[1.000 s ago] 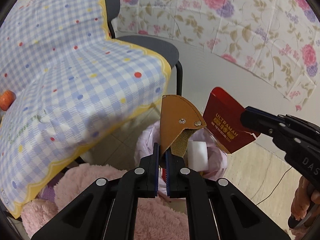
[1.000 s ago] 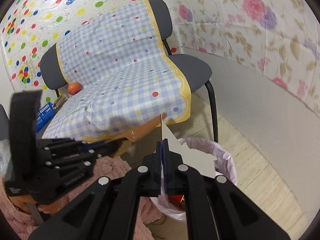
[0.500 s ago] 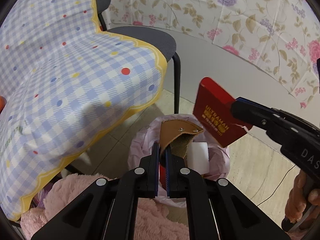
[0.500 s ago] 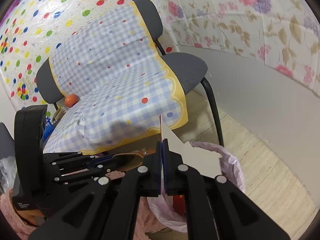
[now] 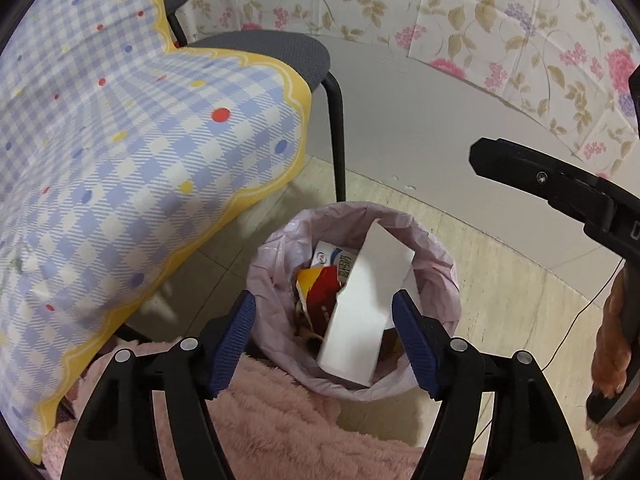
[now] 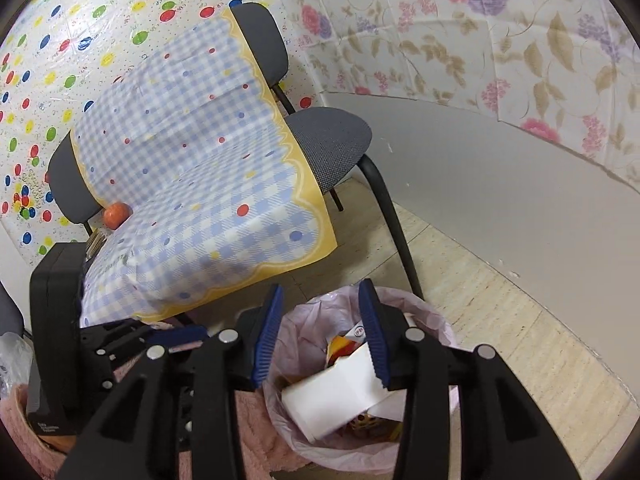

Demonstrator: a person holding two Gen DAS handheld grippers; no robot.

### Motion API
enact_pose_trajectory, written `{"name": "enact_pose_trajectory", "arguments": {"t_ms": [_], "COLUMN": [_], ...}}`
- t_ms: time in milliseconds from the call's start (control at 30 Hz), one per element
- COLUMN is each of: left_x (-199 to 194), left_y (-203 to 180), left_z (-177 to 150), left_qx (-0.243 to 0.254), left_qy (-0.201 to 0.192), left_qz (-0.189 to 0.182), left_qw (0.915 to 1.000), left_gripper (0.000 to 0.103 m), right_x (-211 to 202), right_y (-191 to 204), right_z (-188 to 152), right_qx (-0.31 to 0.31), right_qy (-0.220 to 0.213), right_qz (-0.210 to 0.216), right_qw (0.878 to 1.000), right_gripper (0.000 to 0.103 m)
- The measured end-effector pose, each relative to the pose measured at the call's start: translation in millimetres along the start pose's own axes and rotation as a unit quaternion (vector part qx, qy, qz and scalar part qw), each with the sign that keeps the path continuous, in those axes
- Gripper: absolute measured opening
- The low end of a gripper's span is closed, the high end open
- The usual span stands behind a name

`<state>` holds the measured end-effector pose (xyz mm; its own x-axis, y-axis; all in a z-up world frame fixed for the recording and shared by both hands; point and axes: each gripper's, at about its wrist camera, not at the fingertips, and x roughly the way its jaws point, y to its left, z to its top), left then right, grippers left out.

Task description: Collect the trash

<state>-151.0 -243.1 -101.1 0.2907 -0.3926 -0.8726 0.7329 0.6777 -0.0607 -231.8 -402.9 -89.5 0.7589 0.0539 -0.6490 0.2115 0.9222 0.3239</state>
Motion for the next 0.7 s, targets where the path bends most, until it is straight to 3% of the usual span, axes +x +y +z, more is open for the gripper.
{"name": "enact_pose_trajectory", "arguments": {"t_ms": [67, 133, 200, 400, 700], "left_x": [-11, -29, -49, -107, -175], "left_y": [8, 18, 28, 48, 76], "left_z": [-1, -3, -6, -17, -41], "left_qx": [-0.011, -0.024, -0.039, -0.078, -0.136], "left_qy": [-0.010, -0.031, -0.053, -0.106, -0.139], "left_qz": [0.004, 0.017, 0.040, 0.080, 0.158], "left_qw": [0.9999, 0.9991, 0.9971, 0.9880, 0.9679], "left_gripper": [0.071, 0.072, 0.074, 0.085, 0.092], "right_x": [-7, -13, -21, -51, -78], "right_y": [5, 11, 21, 56, 126], "right_z": [-1, -2, -3, 4, 33], "right_qx": [-0.010, -0.016, -0.025, -0.053, -0.110], "right_qy": [0.007, 0.020, 0.031, 0.026, -0.017], "right_qz": [-0.013, -0.020, -0.029, -0.021, 0.029], "right_qw": [1.000, 0.999, 0.999, 0.998, 0.993], "right_gripper": [0.040, 0.047, 0.064, 0.097, 0.097]}}
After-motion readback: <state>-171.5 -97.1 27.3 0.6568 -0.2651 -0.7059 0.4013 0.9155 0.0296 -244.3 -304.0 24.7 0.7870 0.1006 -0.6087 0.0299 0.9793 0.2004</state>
